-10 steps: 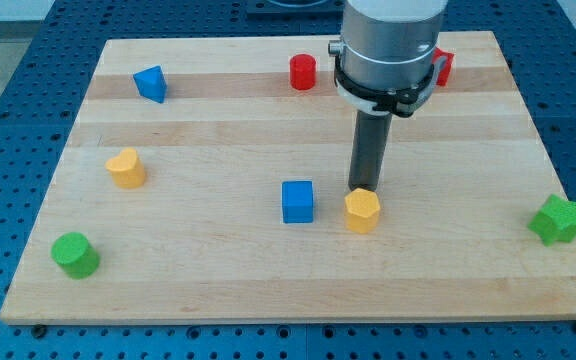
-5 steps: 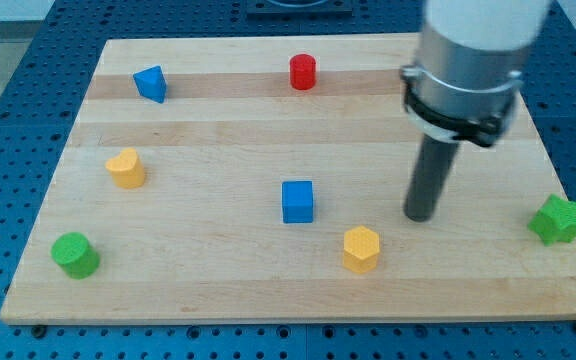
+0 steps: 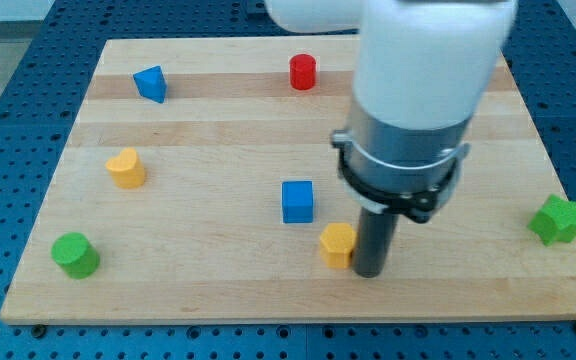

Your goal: Place yellow hexagon below blue cube

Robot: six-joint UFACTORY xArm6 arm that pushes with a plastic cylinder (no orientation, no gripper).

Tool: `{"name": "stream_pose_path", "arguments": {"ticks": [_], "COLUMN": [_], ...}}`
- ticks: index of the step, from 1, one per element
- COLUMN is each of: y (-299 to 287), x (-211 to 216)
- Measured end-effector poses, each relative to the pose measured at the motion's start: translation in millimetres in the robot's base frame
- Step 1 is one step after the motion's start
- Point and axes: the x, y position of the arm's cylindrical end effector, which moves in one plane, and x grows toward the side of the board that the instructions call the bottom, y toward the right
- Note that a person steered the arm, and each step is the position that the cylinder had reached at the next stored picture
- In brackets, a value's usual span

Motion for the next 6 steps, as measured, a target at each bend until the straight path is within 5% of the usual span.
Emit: {"name": "stream_pose_path", "arguments": {"ticks": [1,3,6], "y": [-21.7,43.8,-14.4], "x": [0.3,24.8,-21.7]}}
